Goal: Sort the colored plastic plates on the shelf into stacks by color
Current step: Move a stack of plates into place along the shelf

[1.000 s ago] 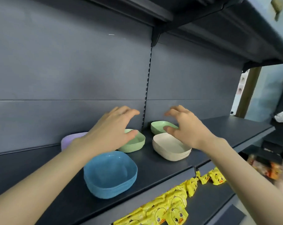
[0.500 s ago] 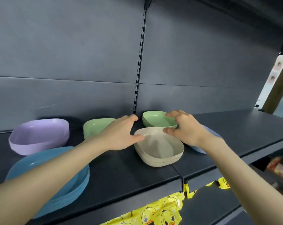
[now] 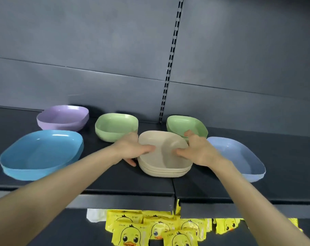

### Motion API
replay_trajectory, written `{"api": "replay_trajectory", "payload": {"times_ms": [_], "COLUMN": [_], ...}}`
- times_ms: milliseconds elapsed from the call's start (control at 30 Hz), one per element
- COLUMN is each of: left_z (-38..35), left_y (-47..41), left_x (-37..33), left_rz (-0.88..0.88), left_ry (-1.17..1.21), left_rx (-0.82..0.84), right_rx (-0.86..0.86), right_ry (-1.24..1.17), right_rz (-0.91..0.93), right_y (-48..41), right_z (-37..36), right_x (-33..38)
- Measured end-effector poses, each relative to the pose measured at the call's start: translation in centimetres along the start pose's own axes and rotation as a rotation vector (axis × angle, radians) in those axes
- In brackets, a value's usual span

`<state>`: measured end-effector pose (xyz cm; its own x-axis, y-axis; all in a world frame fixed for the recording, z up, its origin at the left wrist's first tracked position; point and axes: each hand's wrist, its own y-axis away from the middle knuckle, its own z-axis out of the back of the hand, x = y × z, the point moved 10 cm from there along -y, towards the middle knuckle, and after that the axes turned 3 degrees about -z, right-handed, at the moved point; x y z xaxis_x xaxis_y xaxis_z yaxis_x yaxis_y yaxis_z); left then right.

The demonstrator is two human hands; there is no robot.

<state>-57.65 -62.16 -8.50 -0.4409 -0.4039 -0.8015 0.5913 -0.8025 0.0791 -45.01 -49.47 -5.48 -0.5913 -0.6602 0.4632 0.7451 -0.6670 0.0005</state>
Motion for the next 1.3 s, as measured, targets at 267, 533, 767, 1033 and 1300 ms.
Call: {"api": "replay_trajectory", "payload": {"times_ms": [267, 533, 767, 1033, 1300], "left_z": [1.1, 12.1, 23.1, 35.2, 43.8], "left_y": [0.7, 6.3, 14.2, 20.7, 21.4], "left_x": [0.0, -1.5, 3.8, 14.4, 23.6], "left_rz": [0.007, -0.216, -0.310, -0.287, -0.232], "left_ry": [0.224, 0.304, 0.290, 0.265, 0.306], "left_rx": [-0.081, -0.432, -0.605, -0.631, -0.613], "right_rx": [-0.063, -0.193, -0.133, -0.082, -0.034], "right_ry": [-0.140, -0.610, -0.762, -0.813, -0.798], "right_rz": [0.008, 0.205, 0.343, 0.349, 0.322], "right_y": [-0.6, 1.3, 4.1, 6.3, 4.5], "right_z": [0.0, 2.9, -1.7, -11.4, -18.6], "right_x": [0.2, 9.1, 22.0, 36.6, 46.5]}}
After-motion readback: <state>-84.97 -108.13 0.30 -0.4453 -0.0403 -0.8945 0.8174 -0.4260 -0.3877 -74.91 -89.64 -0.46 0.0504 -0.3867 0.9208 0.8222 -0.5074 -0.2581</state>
